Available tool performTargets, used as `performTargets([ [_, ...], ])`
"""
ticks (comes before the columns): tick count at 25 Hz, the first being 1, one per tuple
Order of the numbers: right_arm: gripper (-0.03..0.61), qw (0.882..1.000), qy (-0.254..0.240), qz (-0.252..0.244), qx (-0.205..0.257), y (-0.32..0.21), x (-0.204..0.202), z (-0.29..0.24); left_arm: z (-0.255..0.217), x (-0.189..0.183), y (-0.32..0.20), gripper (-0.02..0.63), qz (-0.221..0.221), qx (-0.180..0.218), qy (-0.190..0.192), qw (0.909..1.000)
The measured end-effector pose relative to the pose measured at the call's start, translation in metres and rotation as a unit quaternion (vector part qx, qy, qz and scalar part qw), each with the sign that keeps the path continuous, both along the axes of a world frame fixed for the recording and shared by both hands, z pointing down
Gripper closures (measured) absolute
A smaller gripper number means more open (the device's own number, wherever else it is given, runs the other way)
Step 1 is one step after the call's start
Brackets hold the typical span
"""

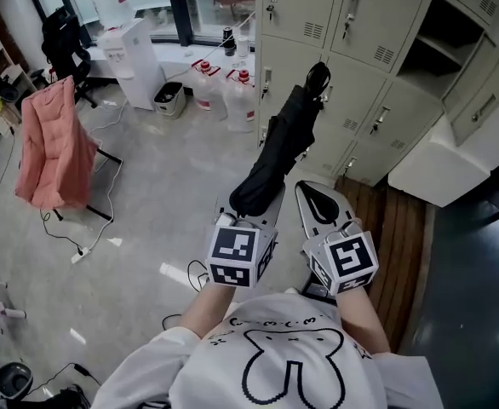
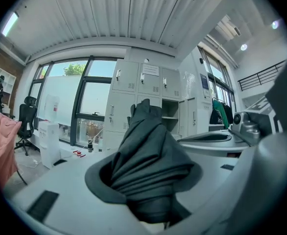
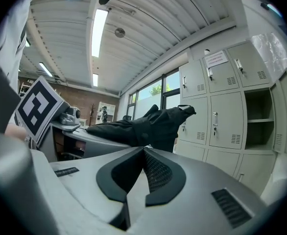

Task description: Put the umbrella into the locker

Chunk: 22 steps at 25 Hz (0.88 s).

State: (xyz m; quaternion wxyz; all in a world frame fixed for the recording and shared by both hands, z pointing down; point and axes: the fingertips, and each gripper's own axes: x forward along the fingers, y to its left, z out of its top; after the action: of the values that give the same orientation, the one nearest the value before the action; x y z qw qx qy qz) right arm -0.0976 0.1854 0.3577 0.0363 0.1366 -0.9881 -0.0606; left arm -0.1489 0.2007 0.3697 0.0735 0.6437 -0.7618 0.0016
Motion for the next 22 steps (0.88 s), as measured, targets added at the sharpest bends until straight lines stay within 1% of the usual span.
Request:
performTargets([
  [4,0.552,1.000,0.007,0.010,0.008,-0.033,0.029,-0.002,0.003,0.025,-0.035,0.388,0.005,-0.002,0.009,0.9999],
  [11,0.552,0.999,0.004,0.035,0.020,-0.086,0.080,-0.010,-0.003,0.074,-0.084,0.388,0.031,0.006,0.013,0.9994],
  [14,0.552,0.999,-0.002,0.048,0.021,-0.101,0.095,-0.013,-0.004,0.089,-0.098,0.388,0.041,0.003,0.009,0.9991],
  [17,0.552,0.998,-0.006,0.063,0.022,-0.114,0.107,-0.015,-0.008,0.103,-0.113,0.388,0.054,0.009,0.006,0.9985],
  [22,0.552,0.996,-0.012,0.086,0.022,-0.136,0.119,-0.015,-0.010,0.116,-0.144,0.388,0.078,0.010,0.004,0.9969],
])
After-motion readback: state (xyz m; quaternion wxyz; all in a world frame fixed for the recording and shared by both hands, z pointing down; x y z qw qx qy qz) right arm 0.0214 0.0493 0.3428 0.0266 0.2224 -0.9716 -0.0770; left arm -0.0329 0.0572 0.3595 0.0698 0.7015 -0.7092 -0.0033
